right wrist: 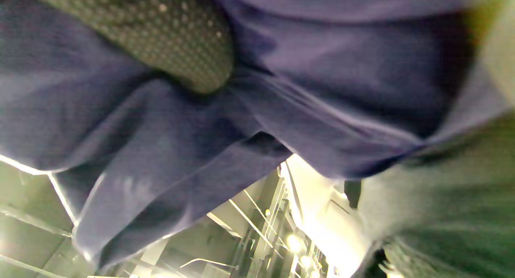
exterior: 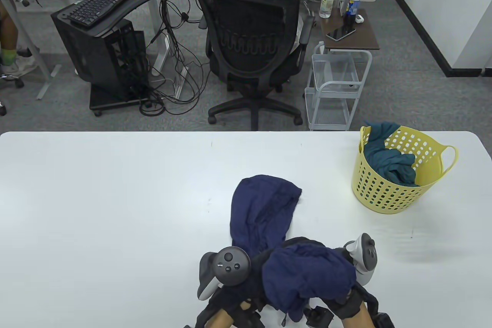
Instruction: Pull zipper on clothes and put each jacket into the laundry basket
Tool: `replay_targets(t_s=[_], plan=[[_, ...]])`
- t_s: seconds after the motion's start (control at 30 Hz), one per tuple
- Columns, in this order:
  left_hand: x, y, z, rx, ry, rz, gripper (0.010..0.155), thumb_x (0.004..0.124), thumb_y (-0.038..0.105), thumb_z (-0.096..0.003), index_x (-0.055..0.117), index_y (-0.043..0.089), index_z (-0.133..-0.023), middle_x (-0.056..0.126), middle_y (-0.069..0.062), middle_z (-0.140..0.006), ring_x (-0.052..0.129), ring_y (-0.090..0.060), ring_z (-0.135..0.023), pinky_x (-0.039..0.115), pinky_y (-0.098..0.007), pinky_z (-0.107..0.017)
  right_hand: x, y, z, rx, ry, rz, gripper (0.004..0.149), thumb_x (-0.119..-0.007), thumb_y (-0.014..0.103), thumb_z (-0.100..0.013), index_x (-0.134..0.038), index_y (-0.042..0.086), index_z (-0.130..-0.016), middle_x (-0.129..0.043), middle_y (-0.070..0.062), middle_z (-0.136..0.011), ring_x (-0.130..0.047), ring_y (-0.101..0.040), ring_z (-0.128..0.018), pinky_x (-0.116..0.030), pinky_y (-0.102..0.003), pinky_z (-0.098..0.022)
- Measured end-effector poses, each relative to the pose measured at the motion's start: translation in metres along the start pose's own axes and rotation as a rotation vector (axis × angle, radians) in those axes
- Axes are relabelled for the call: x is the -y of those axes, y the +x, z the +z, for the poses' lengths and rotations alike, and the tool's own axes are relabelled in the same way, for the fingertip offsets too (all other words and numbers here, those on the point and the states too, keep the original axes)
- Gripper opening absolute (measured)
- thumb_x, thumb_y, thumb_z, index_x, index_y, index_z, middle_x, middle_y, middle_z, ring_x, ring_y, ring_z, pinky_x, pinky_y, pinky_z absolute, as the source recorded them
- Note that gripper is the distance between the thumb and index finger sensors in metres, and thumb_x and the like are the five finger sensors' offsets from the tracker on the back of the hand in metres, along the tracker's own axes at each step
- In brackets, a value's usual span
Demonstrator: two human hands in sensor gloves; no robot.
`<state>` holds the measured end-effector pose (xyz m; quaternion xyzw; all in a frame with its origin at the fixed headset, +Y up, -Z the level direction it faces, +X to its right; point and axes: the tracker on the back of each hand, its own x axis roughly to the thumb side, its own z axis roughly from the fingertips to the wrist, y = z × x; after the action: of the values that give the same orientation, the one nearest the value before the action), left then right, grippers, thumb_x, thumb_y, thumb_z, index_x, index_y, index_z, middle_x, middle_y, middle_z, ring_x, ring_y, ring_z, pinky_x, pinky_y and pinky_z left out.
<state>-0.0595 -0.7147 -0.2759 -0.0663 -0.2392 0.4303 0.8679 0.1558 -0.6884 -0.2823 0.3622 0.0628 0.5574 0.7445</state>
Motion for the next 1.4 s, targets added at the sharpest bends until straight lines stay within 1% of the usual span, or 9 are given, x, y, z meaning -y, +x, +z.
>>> replay_targets(t_s=[0.2,0.4,0.53,0.63,0.83,0.97,1.0,1.07,1.4], plan=[[-0.047,-0.012,0.017,-0.019,0.283,0.007,0.059,0.095,0.042,-0.0371,0.068,0.047,-0.089,0.086,0.01,-0.083,0.109,-0.023,-0.059,0.095,-0.045,-0.041,0.026,0.004,0.008,-0.18,0.112,0.245,0.07,-0.09,0.018,-0.048,-0.06,0.047,-0.104,-0.054,0.003,-0.121,-0.05,-0.042,-0.108,-0.048,-0.063,-0.075],[-0.081,-0.025,0.034,0.023,0.432,-0.281,0.054,0.093,0.037,-0.0394,0.071,0.054,-0.085,0.08,0.01,-0.089,0.105,-0.025,-0.065,0.094,-0.044,-0.042,0.062,-0.006,0.023,-0.295,-0.217,0.347,0.055,-0.075,0.015,-0.052,-0.07,0.037,-0.102,-0.064,-0.001,-0.117,-0.067,-0.04,-0.103,-0.057,-0.062,-0.072],[-0.067,-0.005,0.033,0.108,0.378,-0.51,0.053,0.094,0.034,-0.0387,0.074,0.057,-0.082,0.079,0.012,-0.093,0.102,-0.024,-0.072,0.092,-0.046,-0.046,0.038,-0.017,0.013,-0.295,-0.079,0.257,0.063,-0.083,0.044,-0.053,-0.057,0.031,-0.109,-0.054,-0.006,-0.12,-0.055,-0.045,-0.105,-0.053,-0.063,-0.072],[-0.048,0.016,0.034,0.183,0.358,-0.672,0.052,0.096,0.035,-0.0372,0.077,0.058,-0.08,0.08,0.014,-0.093,0.102,-0.023,-0.073,0.092,-0.046,-0.047,0.014,-0.03,0.006,-0.392,0.107,0.383,0.101,-0.09,0.065,-0.042,-0.029,0.029,-0.114,-0.026,-0.007,-0.124,-0.027,-0.049,-0.109,-0.038,-0.067,-0.074],[-0.02,0.046,0.038,0.34,0.344,-0.641,0.053,0.102,0.033,-0.0333,0.082,0.048,-0.08,0.084,0.013,-0.091,0.106,-0.022,-0.068,0.096,-0.042,-0.042,-0.01,-0.06,0.004,-0.524,0.275,0.641,0.126,-0.097,0.069,-0.03,-0.005,0.035,-0.108,0.003,-0.002,-0.12,-0.001,-0.046,-0.106,-0.02,-0.071,-0.072],[-0.022,0.039,0.041,0.334,0.4,-0.353,0.06,0.107,0.032,-0.03,0.082,0.044,-0.083,0.087,0.011,-0.089,0.108,-0.024,-0.062,0.1,-0.037,-0.038,-0.017,-0.054,0.0,-0.393,0.19,0.618,0.116,-0.105,0.061,-0.03,-0.026,0.032,-0.11,-0.034,-0.006,-0.122,-0.032,-0.051,-0.109,-0.036,-0.072,-0.072],[-0.024,0.038,0.041,0.327,0.406,-0.337,0.062,0.107,0.033,-0.0293,0.081,0.044,-0.084,0.086,0.011,-0.089,0.108,-0.023,-0.061,0.1,-0.036,-0.039,-0.018,-0.051,-0.001,-0.367,0.163,0.641,0.114,-0.106,0.058,-0.029,-0.032,0.028,-0.11,-0.05,-0.007,-0.117,-0.071,-0.04,-0.103,-0.058,-0.066,-0.072],[-0.028,0.037,0.041,0.315,0.416,-0.331,0.065,0.107,0.035,-0.0287,0.078,0.045,-0.086,0.084,0.011,-0.093,0.107,-0.021,-0.061,0.099,-0.033,-0.04,-0.021,-0.05,-0.003,-0.353,0.129,0.657,0.108,-0.108,0.054,-0.03,-0.041,0.022,-0.108,-0.067,-0.008,-0.106,-0.097,-0.027,-0.078,-0.079,-0.051,-0.064],[-0.044,0.019,0.031,0.166,0.176,-0.313,0.082,0.095,0.058,-0.032,0.05,0.051,-0.1,0.062,0.01,-0.111,0.075,-0.029,-0.097,0.073,-0.05,-0.065,-0.011,-0.04,-0.003,-0.358,0.147,0.661,0.081,-0.108,0.052,-0.033,-0.066,0.033,-0.1,-0.087,-0.002,-0.092,-0.107,-0.02,-0.055,-0.09,-0.042,-0.048]])
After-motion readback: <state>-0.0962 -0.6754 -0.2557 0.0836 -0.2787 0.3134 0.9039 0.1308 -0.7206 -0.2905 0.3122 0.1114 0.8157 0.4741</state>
